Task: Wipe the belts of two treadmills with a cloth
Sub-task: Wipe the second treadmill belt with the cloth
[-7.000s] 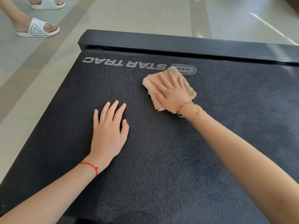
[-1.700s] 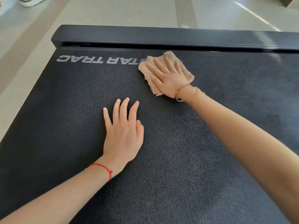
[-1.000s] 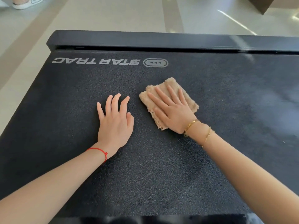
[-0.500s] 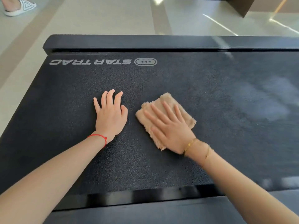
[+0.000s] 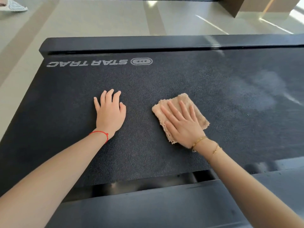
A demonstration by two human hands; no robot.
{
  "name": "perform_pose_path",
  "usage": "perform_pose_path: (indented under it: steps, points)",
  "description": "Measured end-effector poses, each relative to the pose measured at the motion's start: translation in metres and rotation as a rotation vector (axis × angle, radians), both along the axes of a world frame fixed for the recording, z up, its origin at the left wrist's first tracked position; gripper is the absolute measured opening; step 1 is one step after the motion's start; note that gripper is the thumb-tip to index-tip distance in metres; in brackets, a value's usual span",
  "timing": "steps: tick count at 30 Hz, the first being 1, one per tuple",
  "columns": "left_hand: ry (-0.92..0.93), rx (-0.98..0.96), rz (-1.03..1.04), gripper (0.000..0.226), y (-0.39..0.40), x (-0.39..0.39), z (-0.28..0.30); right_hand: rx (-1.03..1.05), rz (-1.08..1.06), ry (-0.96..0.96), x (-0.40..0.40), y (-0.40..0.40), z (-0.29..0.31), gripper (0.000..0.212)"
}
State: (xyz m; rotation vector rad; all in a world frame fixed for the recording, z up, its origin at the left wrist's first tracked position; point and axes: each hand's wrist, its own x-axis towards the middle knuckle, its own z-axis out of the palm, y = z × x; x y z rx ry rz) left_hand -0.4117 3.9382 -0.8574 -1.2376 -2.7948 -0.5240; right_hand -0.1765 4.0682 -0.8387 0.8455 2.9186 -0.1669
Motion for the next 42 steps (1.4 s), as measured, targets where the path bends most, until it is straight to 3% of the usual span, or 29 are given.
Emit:
perform_pose_path:
  steps: [5, 9, 11, 16, 19, 27, 29, 38, 42]
  points:
    - [0.02, 0.001, -0.004, 0.048, -0.002, 0.0, -0.002, -0.03, 0.261, 0.047, 0.015, -0.074, -0.005, 0.055]
    - [0.011, -0.007, -0.021, 0.049, -0.004, -0.002, -0.002, -0.05, 0.355, 0.068, 0.032, -0.066, -0.004, 0.054]
    - [0.009, -0.016, -0.027, 0.05, -0.005, -0.002, -0.002, -0.031, 0.301, 0.054, 0.034, -0.044, -0.003, 0.055]
    - [0.0, -0.028, -0.038, 0.05, -0.006, -0.002, -0.002, -0.012, -0.106, 0.014, 0.012, 0.023, -0.002, 0.054]
    - [-0.018, -0.01, -0.034, 0.05, -0.005, -0.001, -0.002, -0.025, -0.208, 0.032, -0.009, 0.021, -0.002, 0.054]
    - [-0.109, 0.005, -0.053, 0.049, 0.006, 0.005, 0.003, -0.046, 0.154, 0.046, 0.022, -0.077, -0.001, 0.054]
    - [-0.124, 0.008, -0.094, 0.049, 0.012, 0.009, 0.006, -0.068, 0.135, 0.062, 0.035, -0.077, 0.001, 0.054]
    - [-0.158, -0.027, -0.165, 0.05, 0.034, 0.036, 0.01, -0.08, -0.31, 0.014, 0.028, 0.011, 0.005, 0.053]
    - [-0.138, -0.011, -0.139, 0.05, 0.046, 0.036, 0.011, -0.024, -0.121, 0.008, 0.027, -0.014, 0.001, 0.054]
